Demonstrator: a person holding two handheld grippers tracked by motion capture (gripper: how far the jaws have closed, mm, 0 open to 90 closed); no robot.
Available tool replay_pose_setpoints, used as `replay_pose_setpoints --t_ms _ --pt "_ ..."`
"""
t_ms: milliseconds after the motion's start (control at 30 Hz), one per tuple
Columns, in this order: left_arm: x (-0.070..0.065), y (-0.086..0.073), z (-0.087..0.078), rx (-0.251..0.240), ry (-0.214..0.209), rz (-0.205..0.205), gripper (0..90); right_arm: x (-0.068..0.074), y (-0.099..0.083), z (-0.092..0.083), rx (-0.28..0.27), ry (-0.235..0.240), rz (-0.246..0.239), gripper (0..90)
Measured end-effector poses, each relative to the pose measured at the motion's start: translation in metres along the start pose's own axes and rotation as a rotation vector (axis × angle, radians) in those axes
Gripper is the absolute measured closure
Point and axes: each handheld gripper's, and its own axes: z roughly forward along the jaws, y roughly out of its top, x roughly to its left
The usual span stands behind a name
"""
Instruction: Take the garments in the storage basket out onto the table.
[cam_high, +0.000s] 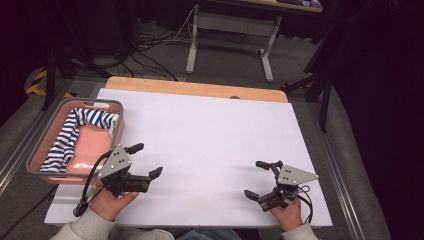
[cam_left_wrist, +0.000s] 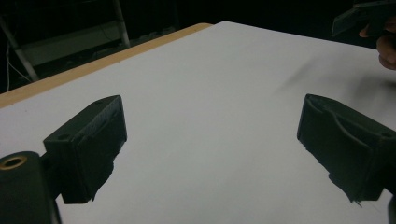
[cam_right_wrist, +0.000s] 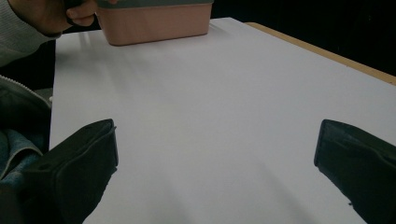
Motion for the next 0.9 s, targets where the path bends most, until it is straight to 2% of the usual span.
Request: replay_pose_setpoints --t_ms 133,367,633,767,900 --pt "0.004 0.007 -0.006 -0.007 0.007 -0.002 9.7 0.0 0.0 0.0 0.002 0.001 0.004 0.2" --pt "0.013 0.016 -0.01 0.029 0.015 0.004 9.8 0.0 -0.001 0.002 0.011 0.01 0.015 1.1" --pt "0.021 0.026 -0.016 0.048 0.029 0.01 9.8 0.0 -0.001 0.003 0.018 0.016 0.018 2.1" --pt "0.028 0.03 -0.02 0.059 0.058 0.017 9.8 -0.001 -0.001 0.003 0.017 0.016 0.019 2.3" --pt "0.038 0.033 -0.024 0.07 0.075 -0.004 9.8 -0.001 -0.001 0.003 0.021 0.018 0.021 2.5"
